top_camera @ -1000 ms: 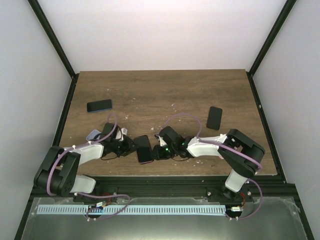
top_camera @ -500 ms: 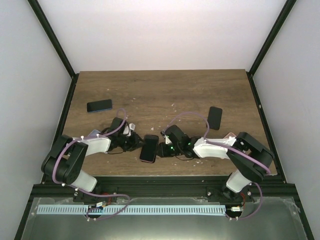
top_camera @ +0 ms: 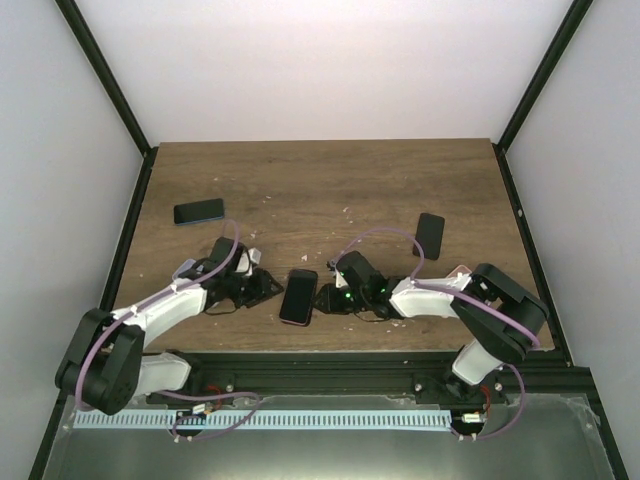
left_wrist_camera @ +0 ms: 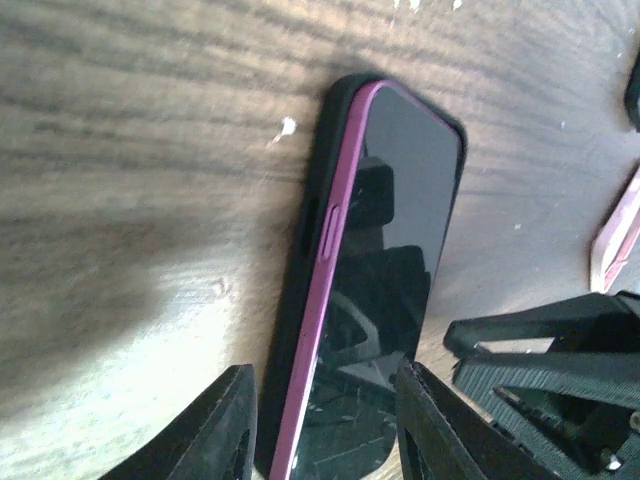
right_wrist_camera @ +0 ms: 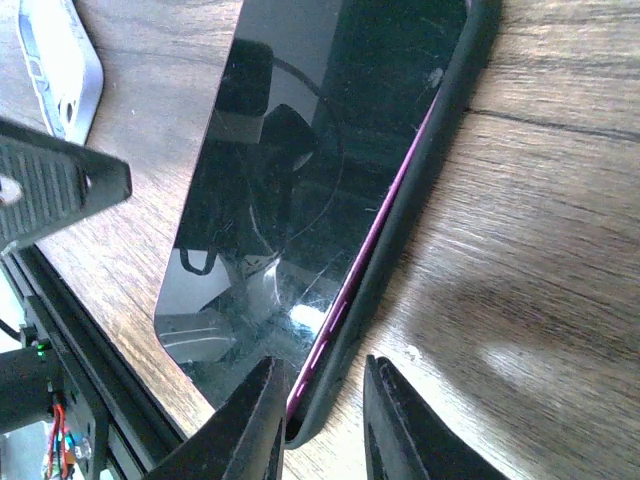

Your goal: Put the phone into the phone case

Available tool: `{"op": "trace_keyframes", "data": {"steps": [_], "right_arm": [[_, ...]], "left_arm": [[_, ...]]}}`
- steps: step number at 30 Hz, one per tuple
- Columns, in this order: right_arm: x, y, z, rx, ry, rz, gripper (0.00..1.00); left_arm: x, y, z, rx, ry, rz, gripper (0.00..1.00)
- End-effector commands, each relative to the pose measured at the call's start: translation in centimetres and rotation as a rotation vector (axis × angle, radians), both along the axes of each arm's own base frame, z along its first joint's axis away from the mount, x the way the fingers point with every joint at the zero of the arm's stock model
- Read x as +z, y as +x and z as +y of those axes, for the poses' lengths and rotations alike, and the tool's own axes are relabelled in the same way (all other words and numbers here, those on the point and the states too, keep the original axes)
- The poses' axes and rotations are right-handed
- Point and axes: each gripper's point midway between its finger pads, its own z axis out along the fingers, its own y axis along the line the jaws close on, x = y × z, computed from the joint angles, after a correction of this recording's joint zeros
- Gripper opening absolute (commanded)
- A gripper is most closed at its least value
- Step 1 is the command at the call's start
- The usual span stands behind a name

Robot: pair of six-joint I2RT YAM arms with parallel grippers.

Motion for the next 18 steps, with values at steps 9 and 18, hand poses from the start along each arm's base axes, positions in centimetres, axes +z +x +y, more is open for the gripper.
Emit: {"op": "trace_keyframes", "data": {"steps": [9,18], "right_arm": [[-0.9,-0.4,0.2,-0.047,0.057,0.072,0.23],[-1.4,-1.5,0.8,-0.031,0.075,0.101,0.22]], "left_arm": [[-1.8,-3.4,-0.5,-0.056,0.009,0.087,0.36],[-2.2,-3.7,-1.7,-0.08,0.02,0.084,0.26]]}}
